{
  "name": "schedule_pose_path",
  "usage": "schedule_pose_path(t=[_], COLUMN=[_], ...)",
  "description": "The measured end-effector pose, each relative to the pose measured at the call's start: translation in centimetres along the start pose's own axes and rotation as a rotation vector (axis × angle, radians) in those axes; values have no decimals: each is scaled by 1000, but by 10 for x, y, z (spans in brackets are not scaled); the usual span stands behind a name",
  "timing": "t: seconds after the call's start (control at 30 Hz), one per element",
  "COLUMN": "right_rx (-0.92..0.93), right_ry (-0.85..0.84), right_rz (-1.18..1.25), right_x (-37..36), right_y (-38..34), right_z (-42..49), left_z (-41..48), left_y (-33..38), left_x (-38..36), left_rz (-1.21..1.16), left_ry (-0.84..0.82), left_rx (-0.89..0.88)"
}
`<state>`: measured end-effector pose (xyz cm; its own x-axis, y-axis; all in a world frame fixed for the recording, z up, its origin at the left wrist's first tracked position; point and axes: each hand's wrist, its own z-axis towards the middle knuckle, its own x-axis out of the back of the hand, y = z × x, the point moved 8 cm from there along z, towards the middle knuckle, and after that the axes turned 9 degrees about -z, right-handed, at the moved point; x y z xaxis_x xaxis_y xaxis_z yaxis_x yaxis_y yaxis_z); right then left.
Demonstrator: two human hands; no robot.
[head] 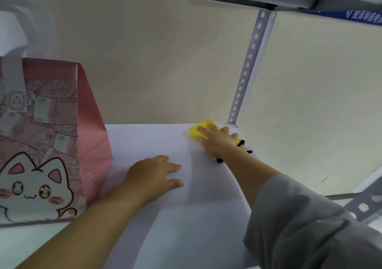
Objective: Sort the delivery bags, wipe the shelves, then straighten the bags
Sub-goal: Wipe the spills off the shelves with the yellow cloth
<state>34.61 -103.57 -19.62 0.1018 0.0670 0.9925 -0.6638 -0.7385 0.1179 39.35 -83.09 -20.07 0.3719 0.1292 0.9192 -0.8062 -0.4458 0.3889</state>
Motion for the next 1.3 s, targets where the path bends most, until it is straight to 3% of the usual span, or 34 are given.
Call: schedule_pose_path(t=[0.1, 0.23, 0.57, 0.77, 1.0, 1.3], right_rx=[157, 193, -137, -122, 95, 196], right_ry=[11, 20, 13, 156, 309, 496], right_rz=[-13, 37, -9, -85, 92, 451], right_x=[1, 2, 3, 10, 23, 62], right_y=[-26, -28, 1, -24, -61, -96], right_z=[-23, -57, -136, -183, -233, -291], left_z=[-2, -12, -73, -120, -184, -264], left_y=[5, 12, 10, 7, 0, -42], left_x=[2, 7, 28, 37, 50, 66], left_rz=[-3, 16, -13, -124, -279, -360], left_ry=[-2, 31, 77, 183, 356, 561], left_rx=[2, -1, -55, -116, -143, 30])
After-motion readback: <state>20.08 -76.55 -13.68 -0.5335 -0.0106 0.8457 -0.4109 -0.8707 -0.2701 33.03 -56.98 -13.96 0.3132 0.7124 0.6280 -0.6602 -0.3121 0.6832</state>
